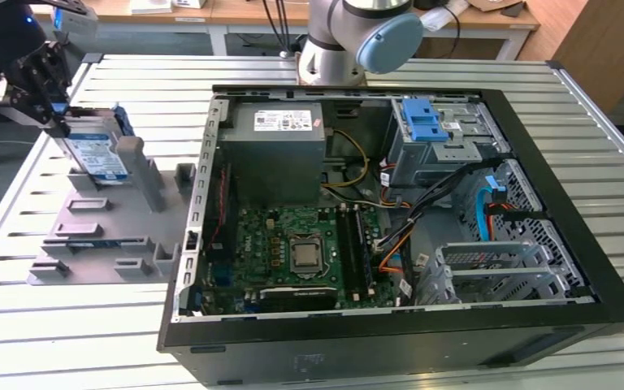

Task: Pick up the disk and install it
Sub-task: 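Pick up the disk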

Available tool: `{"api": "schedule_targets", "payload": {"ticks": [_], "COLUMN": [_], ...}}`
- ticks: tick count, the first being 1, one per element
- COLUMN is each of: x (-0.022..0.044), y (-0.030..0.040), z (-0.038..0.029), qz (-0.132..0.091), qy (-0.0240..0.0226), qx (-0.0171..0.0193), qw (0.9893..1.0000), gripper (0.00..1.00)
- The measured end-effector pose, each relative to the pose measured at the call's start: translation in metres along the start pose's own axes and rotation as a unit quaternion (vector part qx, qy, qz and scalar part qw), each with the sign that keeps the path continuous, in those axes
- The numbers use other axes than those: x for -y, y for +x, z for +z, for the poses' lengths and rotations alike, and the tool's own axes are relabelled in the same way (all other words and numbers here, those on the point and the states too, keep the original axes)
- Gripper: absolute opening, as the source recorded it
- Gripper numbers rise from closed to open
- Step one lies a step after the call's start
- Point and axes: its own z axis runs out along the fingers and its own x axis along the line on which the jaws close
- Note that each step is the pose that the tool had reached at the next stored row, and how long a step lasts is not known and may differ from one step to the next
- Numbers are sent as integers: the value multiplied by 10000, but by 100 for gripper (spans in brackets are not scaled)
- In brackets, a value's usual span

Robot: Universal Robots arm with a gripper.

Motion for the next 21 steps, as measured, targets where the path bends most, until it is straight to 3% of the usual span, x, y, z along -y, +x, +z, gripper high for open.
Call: {"api": "schedule_targets", "payload": {"ticks": [7, 16, 20, 21], "x": [0, 0, 0, 0], "y": [0, 0, 0, 0], "z": [-62, -63, -33, -19], "qz": [0, 0, 0, 0], "qy": [0, -1, 0, 0], "qx": [0, 0, 0, 0], "qw": [10000, 10000, 10000, 10000], "gripper": [36, 36, 38, 44]}}
